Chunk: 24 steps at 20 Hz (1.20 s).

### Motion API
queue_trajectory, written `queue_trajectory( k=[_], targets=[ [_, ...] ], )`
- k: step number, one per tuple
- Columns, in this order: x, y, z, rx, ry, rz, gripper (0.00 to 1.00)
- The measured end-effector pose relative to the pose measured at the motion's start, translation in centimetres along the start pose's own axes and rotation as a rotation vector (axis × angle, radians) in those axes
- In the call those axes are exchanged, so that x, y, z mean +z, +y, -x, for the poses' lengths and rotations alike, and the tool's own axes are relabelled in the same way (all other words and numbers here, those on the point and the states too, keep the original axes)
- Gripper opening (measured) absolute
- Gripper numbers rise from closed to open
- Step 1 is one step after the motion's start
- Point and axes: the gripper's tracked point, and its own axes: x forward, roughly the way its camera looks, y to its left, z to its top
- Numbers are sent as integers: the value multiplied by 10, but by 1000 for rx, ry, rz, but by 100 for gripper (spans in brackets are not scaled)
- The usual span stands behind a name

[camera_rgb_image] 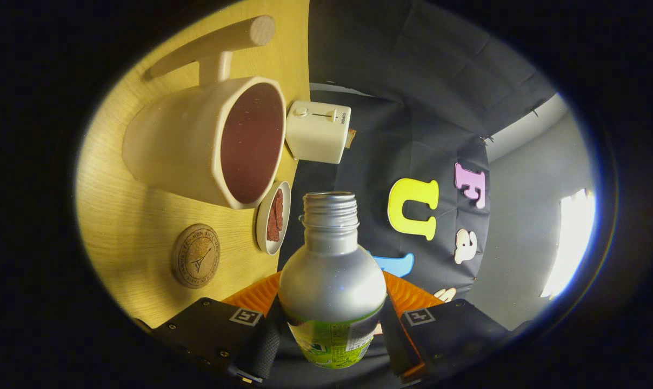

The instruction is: Take the bottle from table, then pour the juice into the cup, finally place the bottle on the coaster

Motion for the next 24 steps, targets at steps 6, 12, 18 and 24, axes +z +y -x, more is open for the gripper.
queue_trajectory(
  k=[6, 12, 18, 24],
  targets=[
    [1, -11, -2, -32, -18, 54, 80],
    [1, -17, -1, -54, -29, 71, 80],
    [0, -18, -1, -66, -36, 89, 80],
    [-2, -15, -2, -58, -34, 104, 80]
  ],
)
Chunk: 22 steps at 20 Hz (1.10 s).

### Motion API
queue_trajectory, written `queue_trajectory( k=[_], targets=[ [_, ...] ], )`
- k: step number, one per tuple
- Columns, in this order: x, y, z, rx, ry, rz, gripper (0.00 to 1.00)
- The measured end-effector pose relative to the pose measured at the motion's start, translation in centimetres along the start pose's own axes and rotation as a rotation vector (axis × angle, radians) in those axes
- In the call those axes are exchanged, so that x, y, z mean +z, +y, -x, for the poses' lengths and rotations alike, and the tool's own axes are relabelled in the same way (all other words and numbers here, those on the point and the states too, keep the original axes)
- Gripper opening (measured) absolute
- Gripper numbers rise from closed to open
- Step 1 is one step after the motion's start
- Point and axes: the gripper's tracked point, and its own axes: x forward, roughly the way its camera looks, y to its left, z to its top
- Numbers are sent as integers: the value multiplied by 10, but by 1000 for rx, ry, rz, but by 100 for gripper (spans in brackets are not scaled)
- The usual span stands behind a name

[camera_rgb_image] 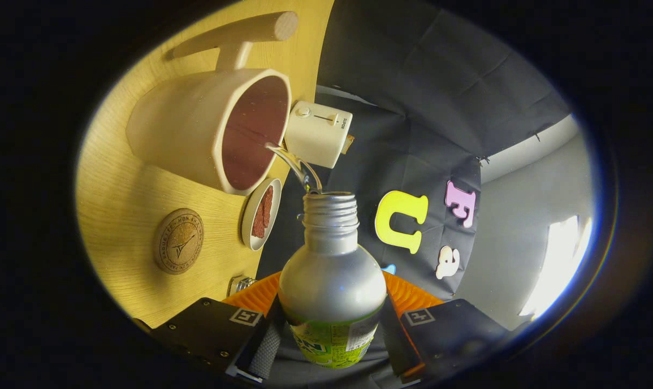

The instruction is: Take the bottle from table, then pour the juice into the cup, finally place the bottle on the coaster

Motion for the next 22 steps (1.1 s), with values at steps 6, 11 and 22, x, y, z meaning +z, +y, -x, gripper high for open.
queue_trajectory(
  k=[6, 11, 22],
  targets=[
    [0, 1, 0, 3, -4, 21, 80],
    [3, -1, 1, -1, -12, 43, 80],
    [2, -6, -1, -16, -21, 91, 80]
  ],
)
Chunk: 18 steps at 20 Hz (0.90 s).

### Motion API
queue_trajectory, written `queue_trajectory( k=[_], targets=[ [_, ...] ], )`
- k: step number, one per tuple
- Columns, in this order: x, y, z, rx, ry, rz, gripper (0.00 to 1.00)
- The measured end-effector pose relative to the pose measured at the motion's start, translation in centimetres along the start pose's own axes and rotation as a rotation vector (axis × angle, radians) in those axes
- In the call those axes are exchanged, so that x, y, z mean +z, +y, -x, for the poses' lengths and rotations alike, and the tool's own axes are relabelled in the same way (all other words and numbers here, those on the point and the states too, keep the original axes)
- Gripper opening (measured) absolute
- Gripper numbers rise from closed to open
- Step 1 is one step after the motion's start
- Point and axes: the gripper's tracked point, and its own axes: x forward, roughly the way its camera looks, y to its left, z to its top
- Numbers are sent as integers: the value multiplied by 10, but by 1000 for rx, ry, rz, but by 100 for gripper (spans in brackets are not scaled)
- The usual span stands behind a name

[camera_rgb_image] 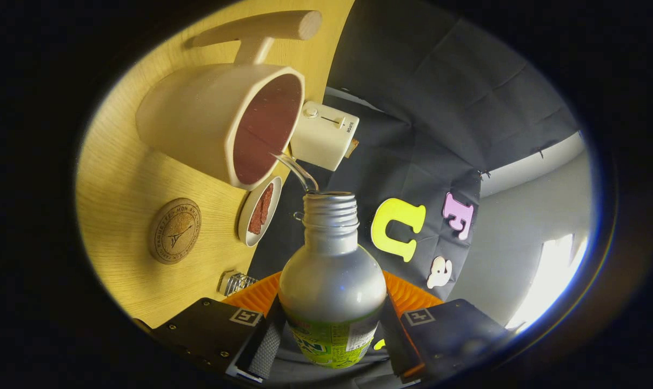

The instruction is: Take the bottle from table, then pour the juice into the cup, finally place the bottle on the coaster

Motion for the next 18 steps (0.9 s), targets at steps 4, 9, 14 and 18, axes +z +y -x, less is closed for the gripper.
queue_trajectory(
  k=[4, 9, 14, 18],
  targets=[
    [1, -2, 1, 0, -4, 15, 80],
    [1, -3, 0, -3, -6, 32, 80],
    [2, -4, 2, 7, -13, 48, 80],
    [3, -4, 3, 5, -20, 62, 80]
  ],
)
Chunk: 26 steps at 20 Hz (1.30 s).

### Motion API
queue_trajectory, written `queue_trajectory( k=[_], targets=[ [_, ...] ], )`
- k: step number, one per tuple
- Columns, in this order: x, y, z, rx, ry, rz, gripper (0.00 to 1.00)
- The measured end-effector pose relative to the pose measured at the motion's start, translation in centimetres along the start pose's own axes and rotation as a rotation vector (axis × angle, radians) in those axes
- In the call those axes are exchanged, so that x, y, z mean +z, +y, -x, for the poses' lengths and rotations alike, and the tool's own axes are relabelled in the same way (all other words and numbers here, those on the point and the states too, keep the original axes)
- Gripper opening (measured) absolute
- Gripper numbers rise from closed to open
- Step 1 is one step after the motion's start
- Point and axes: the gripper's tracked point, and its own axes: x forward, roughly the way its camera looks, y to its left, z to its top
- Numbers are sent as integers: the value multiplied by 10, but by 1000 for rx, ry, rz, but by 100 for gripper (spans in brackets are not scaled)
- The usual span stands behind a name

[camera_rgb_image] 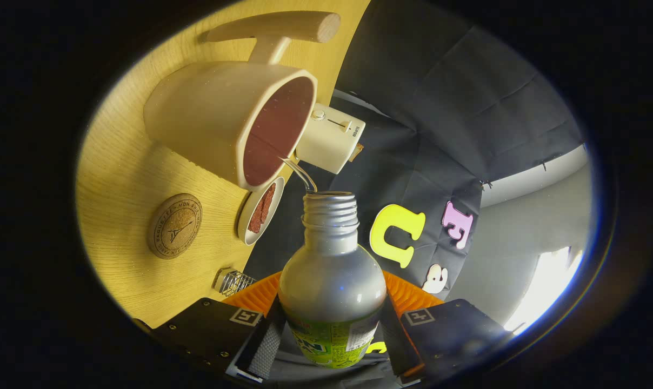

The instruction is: Take the bottle from table, then pour the juice into the cup, finally place the bottle on the coaster

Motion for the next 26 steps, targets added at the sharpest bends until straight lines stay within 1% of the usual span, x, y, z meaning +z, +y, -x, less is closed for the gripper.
queue_trajectory(
  k=[5, 8, 11, 15, 19, 26],
  targets=[
    [-1, -1, 1, 1, 11, 21, 80],
    [0, -5, 1, -33, 6, 54, 80],
    [-3, -2, 0, -16, 15, 48, 80],
    [3, -7, 2, -48, -1, 78, 80],
    [1, -8, 3, -62, 0, 88, 80],
    [3, -11, 3, -67, -4, 95, 80]
  ],
)
